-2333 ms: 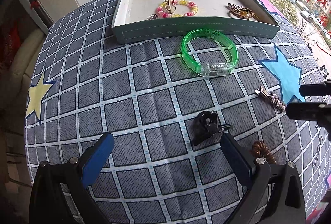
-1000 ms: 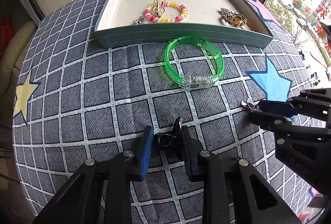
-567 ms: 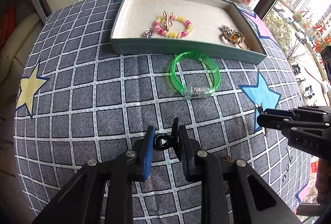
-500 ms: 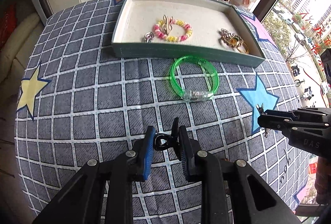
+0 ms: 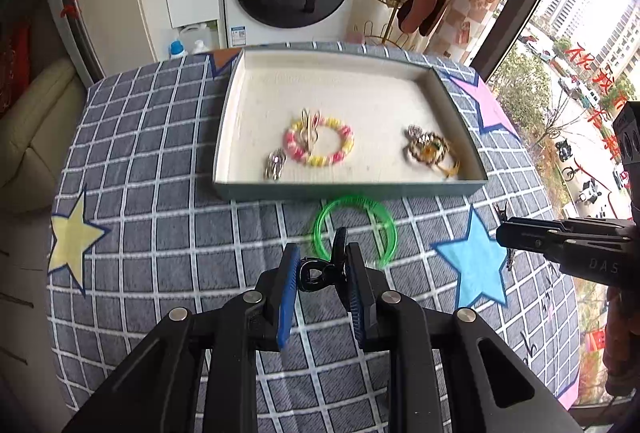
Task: Organize jewelry
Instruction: 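Carry both clips into the white tray and open both tools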
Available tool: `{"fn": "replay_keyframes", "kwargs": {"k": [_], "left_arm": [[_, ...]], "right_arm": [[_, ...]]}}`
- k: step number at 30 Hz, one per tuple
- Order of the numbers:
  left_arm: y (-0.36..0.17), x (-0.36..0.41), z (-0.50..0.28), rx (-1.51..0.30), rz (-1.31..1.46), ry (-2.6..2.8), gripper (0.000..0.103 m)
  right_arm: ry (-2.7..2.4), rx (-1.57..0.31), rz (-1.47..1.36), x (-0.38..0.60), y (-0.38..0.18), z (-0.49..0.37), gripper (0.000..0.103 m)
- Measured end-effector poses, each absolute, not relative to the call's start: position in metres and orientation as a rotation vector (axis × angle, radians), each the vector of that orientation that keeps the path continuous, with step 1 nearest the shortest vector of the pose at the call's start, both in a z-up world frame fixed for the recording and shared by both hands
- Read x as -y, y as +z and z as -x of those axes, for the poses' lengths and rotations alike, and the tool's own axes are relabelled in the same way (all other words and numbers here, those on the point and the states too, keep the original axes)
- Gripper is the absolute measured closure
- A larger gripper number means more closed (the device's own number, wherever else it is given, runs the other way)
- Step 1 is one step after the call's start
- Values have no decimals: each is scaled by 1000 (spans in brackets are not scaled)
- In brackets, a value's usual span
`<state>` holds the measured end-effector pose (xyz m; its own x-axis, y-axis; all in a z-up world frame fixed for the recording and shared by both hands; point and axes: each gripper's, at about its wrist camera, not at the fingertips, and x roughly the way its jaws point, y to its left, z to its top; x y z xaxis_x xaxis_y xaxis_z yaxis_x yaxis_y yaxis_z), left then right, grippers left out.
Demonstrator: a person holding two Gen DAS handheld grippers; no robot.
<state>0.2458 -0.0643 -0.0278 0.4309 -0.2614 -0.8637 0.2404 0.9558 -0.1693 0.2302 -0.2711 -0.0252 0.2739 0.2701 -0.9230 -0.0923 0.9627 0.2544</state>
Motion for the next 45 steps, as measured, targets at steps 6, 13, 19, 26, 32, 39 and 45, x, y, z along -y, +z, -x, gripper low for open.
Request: {"fn": "replay_keyframes", "kwargs": {"k": [6,13,19,26,32,39,45], "left_arm": [[-18,67,-268,-1053,35,-306,67],[-18,70,-288,-1045,38,-293,67],[-22,74,-308,-1042,43,-277,67],[-32,82,-340,-1046,21,-248,67],[-47,92,-364,-1058,5,-231,67],[-71,101,-376,-1098,-23,-210,67],[-86,111,-378,-1105,-72,-168,67]], "right_arm": [[225,-1241,-194,281,-13,-254,84],[216,-1236,-216,288,-14,-278,84],[207,-1231,-259,293,-18,-301,84],[197,-1226,-273,293,-25,-335,84],[184,-1232,-270,291,-37,-359,84],[163,-1261,-262,294,-57,-375,84],[157,-1280,-263,297,-70,-380,84]]}}
